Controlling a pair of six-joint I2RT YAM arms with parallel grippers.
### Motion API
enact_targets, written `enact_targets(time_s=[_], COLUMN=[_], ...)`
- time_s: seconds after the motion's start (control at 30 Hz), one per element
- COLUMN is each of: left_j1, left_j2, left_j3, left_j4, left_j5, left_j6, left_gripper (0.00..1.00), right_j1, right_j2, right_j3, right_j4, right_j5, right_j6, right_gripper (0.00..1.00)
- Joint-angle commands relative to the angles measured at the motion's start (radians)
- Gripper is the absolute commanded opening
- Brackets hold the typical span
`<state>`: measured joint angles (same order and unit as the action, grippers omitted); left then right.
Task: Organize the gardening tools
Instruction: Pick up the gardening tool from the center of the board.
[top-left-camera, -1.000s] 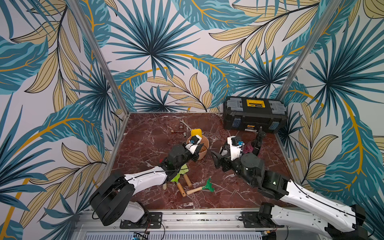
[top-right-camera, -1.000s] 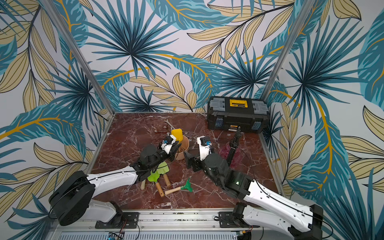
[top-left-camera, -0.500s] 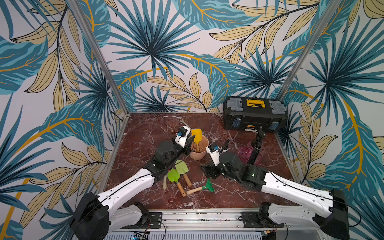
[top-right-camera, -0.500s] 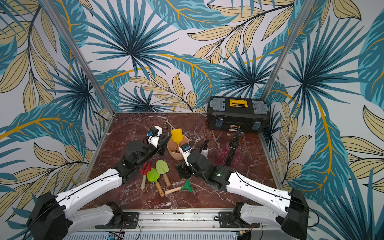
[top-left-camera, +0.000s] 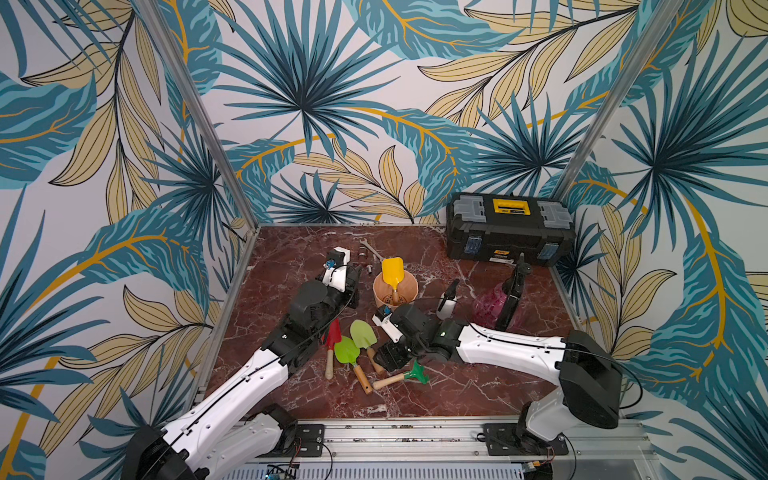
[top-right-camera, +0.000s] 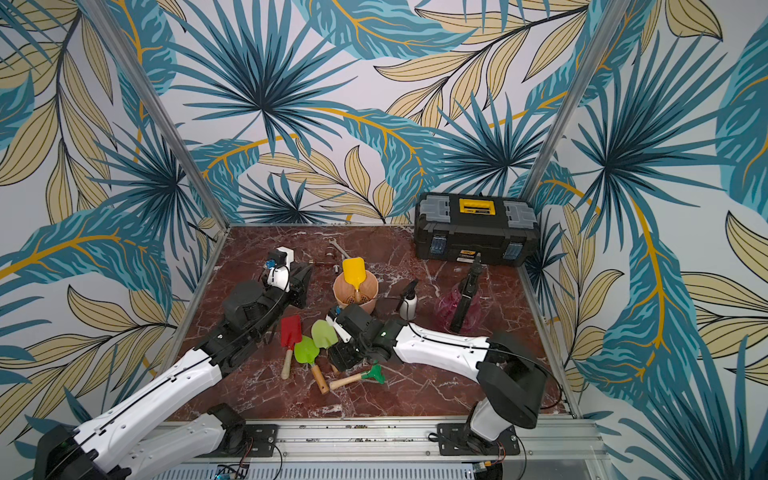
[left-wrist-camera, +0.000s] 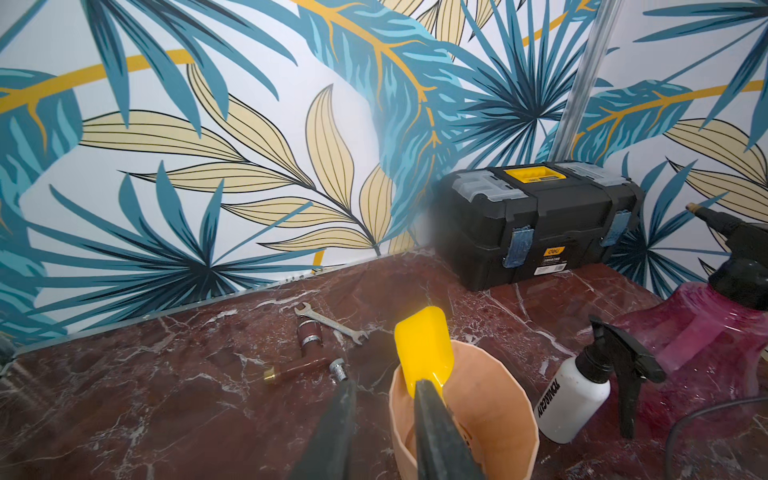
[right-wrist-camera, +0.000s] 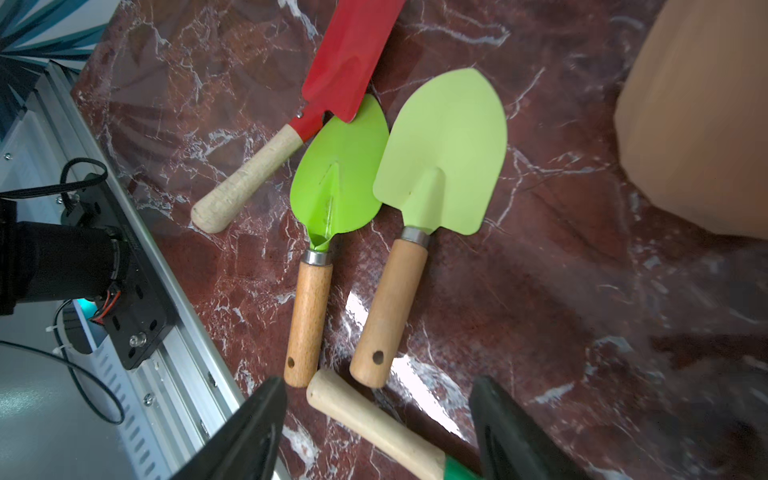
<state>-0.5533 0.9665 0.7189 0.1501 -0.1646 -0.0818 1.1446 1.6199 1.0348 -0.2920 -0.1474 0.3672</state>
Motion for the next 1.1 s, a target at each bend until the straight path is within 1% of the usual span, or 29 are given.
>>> enact_targets(time_s=[0.0, 0.13, 0.33, 0.57, 0.67, 0.83, 1.07], left_j1=[0.008, 0.008, 0.007, 0.01, 0.01, 0.009, 0.01], left_j2=[-0.033, -0.056, -0.076, -0.079, -0.08, -0.08, -0.092], left_j3=[-0.014, -0.042, -0.058, -0.062, -0.061, -0.054, -0.023], left_j4=[-0.045, -0.038, -0.042, -0.038, -0.035, -0.045, -0.08], left_j5=[-0.089, -0.125, -0.143, -0.154, -0.153, -0.153, -0.142], left_j6=[-0.02, -0.027, -0.023, -0.015, -0.013, -0.011, -0.03], left_gripper=[0.28, 0.32, 0.32, 0.33, 0.33, 0.34, 0.36], right_j1=[0.011, 0.013, 0.015, 0.016, 0.017, 0.017, 0.016], right_j2=[0.079, 0.146, 0.225, 0.273, 0.282, 0.275, 0.222], right_j3=[0.043, 0.075, 0.108, 0.116, 0.117, 0.12, 0.138], right_j4=[-0.034, -0.034, -0.036, -0.042, -0.045, -0.059, -0.094], right_j5=[-0.082, -0.046, -0.049, -0.048, -0.04, -0.016, 0.081], right_j6=[0.019, 0.045, 0.061, 0.067, 0.067, 0.067, 0.067], right_gripper=[0.73, 0.68, 0.61, 0.52, 0.47, 0.37, 0.27])
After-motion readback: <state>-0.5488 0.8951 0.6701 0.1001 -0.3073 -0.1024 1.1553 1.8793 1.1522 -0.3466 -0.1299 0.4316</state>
